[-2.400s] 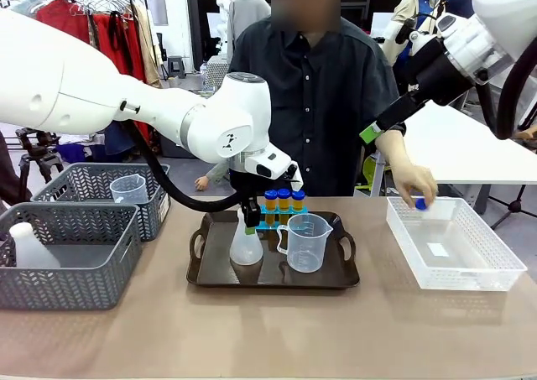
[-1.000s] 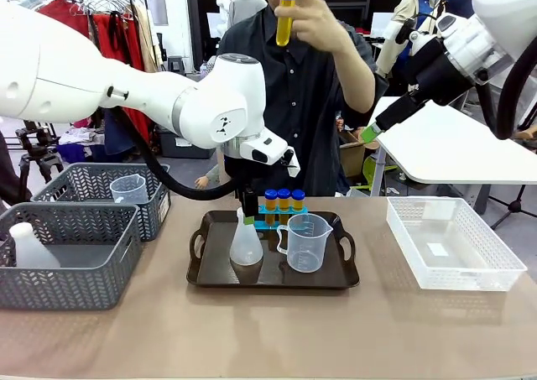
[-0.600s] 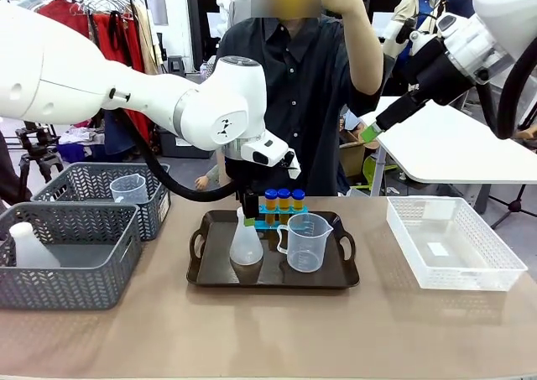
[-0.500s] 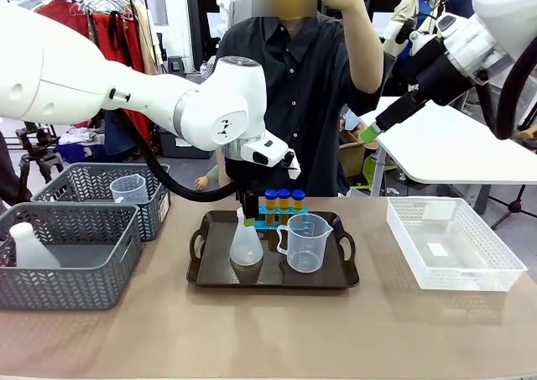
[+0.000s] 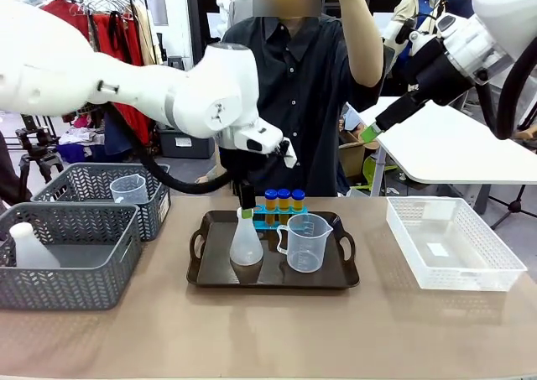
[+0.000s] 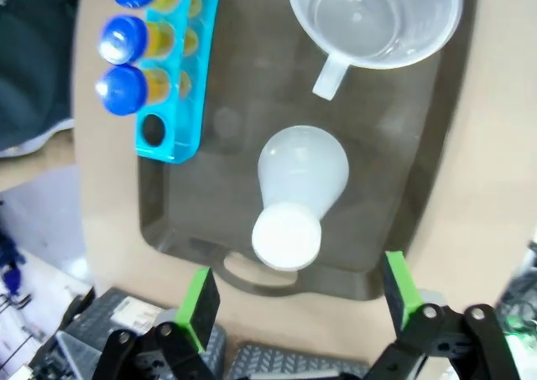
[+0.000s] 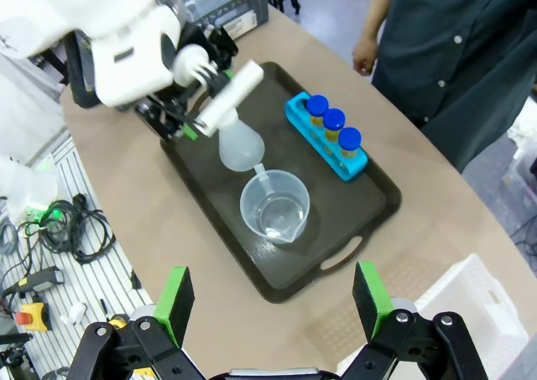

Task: Prepare the laboratory tools.
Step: Pick up one Small flask and place it on the Handle tray.

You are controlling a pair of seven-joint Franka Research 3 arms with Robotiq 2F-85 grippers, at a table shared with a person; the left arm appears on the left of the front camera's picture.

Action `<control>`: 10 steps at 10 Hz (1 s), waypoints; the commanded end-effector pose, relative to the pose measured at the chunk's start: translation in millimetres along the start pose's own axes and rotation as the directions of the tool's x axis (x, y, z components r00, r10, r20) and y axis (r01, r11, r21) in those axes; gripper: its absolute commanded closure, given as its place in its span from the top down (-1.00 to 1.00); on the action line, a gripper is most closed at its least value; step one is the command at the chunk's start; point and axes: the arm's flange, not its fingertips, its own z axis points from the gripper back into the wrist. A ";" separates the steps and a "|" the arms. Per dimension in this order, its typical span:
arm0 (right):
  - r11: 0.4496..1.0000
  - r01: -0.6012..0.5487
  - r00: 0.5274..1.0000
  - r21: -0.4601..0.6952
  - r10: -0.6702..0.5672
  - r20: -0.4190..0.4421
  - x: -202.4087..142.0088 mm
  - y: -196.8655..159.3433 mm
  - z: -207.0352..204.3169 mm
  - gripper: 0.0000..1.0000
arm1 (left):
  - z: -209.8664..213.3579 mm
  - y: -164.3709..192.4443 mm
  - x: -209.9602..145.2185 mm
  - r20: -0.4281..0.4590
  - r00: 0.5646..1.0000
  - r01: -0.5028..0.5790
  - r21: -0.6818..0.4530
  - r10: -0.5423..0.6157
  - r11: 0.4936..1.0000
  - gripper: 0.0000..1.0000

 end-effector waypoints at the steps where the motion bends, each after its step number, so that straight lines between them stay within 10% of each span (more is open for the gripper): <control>1: 1.000 0.014 1.000 0.010 -0.014 0.004 0.3 0.3 0.7 1.00 | 33.7 4.2 -33.9 0.082 0.997 0.016 -0.063 -0.011 0.998 1.00; 10: 1.000 0.014 1.000 0.010 -0.014 0.004 0.3 0.3 0.7 1.00 | 146.9 29.7 -152.2 0.504 0.859 0.039 -0.242 0.091 0.970 1.00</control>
